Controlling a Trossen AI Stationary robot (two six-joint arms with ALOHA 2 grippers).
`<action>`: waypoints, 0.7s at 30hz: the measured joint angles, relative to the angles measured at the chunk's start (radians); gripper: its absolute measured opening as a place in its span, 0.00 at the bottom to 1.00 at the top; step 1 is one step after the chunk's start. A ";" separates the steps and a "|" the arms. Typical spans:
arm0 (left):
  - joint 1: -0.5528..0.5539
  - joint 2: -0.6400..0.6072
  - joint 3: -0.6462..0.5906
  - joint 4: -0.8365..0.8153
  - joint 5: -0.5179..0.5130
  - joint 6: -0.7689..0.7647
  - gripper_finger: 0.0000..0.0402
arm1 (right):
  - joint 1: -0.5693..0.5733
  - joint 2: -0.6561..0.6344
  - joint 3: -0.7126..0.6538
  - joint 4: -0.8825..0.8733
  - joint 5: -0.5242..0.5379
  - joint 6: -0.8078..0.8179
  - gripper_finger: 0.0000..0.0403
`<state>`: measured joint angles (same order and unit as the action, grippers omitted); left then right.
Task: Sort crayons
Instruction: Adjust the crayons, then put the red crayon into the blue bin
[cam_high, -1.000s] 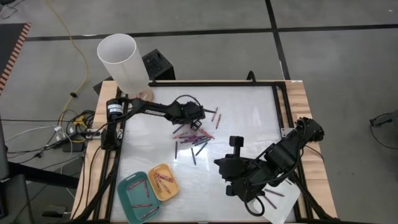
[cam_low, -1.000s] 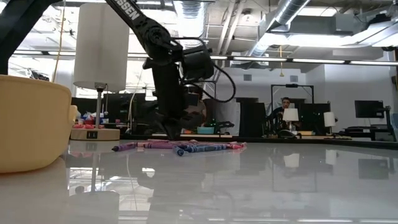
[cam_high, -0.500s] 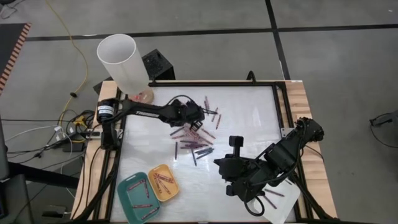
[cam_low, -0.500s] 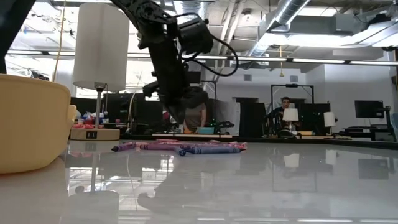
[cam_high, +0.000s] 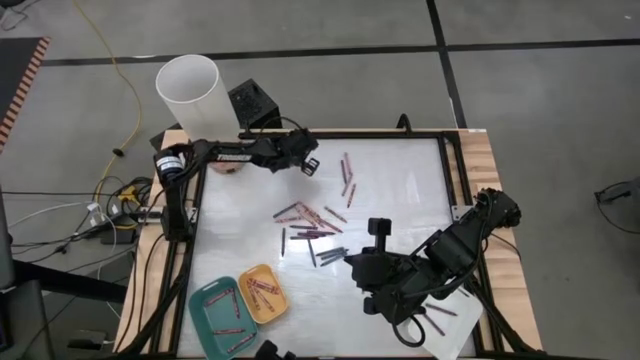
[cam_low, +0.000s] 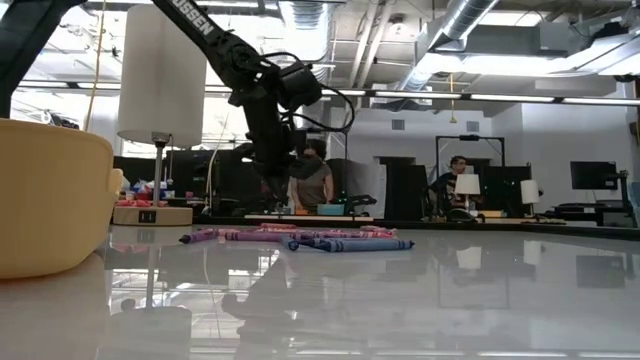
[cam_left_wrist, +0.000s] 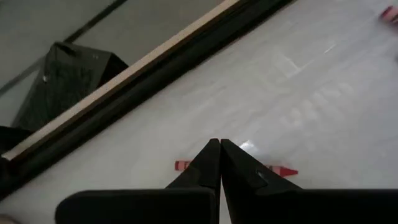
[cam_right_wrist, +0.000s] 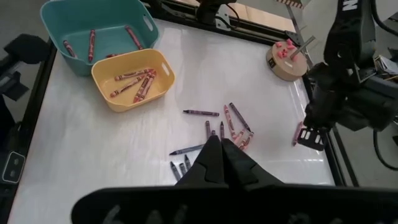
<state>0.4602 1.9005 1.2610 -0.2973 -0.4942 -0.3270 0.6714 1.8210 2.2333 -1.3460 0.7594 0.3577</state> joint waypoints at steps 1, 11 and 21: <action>0.005 0.008 0.000 0.011 0.010 0.002 0.00 | -0.001 0.000 0.000 0.000 0.001 0.000 0.00; 0.036 0.119 0.048 -0.010 0.075 -0.038 0.00 | -0.020 0.000 0.000 0.012 0.001 0.000 0.00; -0.003 0.179 0.125 -0.189 0.110 -0.084 0.00 | -0.010 0.000 0.000 0.023 -0.002 0.000 0.00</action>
<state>0.4569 2.0791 1.3861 -0.4863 -0.3842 -0.4112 0.6614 1.8210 2.2337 -1.3230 0.7571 0.3573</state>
